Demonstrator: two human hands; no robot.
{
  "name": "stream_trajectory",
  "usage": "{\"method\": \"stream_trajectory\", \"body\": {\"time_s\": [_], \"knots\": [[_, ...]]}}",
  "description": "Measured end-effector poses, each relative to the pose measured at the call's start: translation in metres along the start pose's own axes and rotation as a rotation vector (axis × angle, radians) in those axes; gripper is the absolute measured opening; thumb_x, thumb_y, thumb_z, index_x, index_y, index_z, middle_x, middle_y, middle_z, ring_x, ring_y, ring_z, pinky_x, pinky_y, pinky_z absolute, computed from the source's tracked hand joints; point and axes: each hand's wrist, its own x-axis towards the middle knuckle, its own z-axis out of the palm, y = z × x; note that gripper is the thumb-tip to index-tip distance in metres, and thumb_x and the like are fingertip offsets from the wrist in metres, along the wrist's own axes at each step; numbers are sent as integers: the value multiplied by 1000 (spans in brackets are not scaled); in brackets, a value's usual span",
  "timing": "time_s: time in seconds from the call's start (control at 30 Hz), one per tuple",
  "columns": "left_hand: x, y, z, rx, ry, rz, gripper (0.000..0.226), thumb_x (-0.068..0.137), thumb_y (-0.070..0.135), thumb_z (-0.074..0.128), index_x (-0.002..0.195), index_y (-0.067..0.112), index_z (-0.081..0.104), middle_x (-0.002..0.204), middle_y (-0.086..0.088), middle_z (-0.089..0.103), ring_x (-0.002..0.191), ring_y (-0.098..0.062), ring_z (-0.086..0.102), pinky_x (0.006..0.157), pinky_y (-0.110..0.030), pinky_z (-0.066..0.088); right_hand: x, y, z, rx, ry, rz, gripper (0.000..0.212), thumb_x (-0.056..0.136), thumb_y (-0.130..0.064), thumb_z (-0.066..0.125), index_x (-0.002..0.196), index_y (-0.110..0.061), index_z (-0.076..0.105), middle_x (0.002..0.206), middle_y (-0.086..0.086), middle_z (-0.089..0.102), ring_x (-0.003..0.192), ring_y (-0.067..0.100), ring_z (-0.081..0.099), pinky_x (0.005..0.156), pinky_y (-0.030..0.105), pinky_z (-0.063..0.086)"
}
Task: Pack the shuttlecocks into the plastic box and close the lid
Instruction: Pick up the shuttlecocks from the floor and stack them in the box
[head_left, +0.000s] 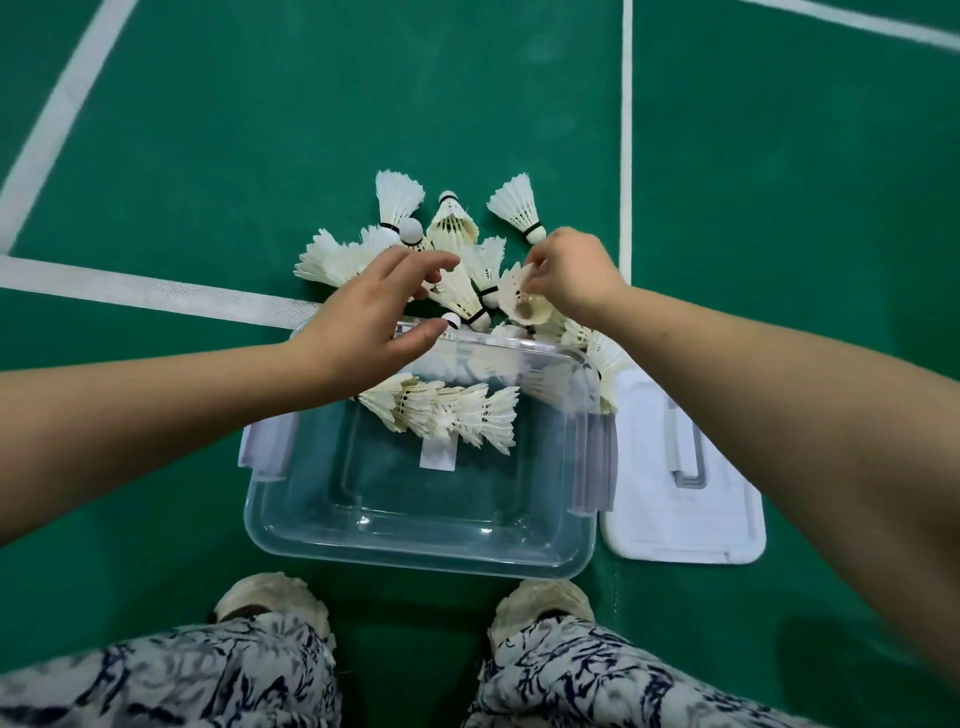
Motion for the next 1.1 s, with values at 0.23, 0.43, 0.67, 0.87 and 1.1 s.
{"method": "stream_trajectory", "body": {"time_s": [0.23, 0.43, 0.67, 0.87, 1.1], "knots": [[-9, 8, -2, 19, -13, -11, 59, 83, 28, 60, 135, 24, 32, 121, 1, 42, 99, -8, 45, 91, -30, 41, -30, -32, -53, 565, 148, 97, 6, 79, -17, 70, 81, -19, 65, 80, 1, 64, 70, 13, 58, 68, 23, 49], [-13, 19, -1, 50, -10, -15, 95, 68, 36, 75, 143, 23, 17, 140, -7, 30, 119, -21, 42, 94, -25, 31, -84, -64, -49, 784, 28, 57, 25, 74, -11, 75, 63, -27, 58, 46, -15, 53, 49, 2, 47, 60, 26, 46], [-29, 26, -2, 54, -105, 42, 82, 59, 53, 48, 133, 19, 40, 122, -8, 51, 110, -23, 49, 83, -27, 35, -112, -78, -27, 955, -74, 21, 23, 80, -11, 69, 67, -28, 61, 61, -14, 61, 56, 2, 55, 61, 22, 50], [-44, 10, 3, 77, -140, -70, 60, 73, 23, 64, 130, 22, 44, 118, -7, 48, 105, -24, 51, 84, -31, 39, -121, -81, -26, 516, 58, -47, 15, 86, -33, 62, 95, -25, 53, 94, -10, 47, 69, -6, 41, 64, 8, 35], [-64, 2, 11, 74, -202, -113, 54, 73, 16, 67, 123, 23, 47, 111, -6, 45, 99, -27, 53, 85, -39, 46, -142, -103, -23, 544, -64, -128, 23, 85, -31, 63, 65, -23, 54, 56, -13, 48, 53, -1, 45, 54, 15, 31]]}}
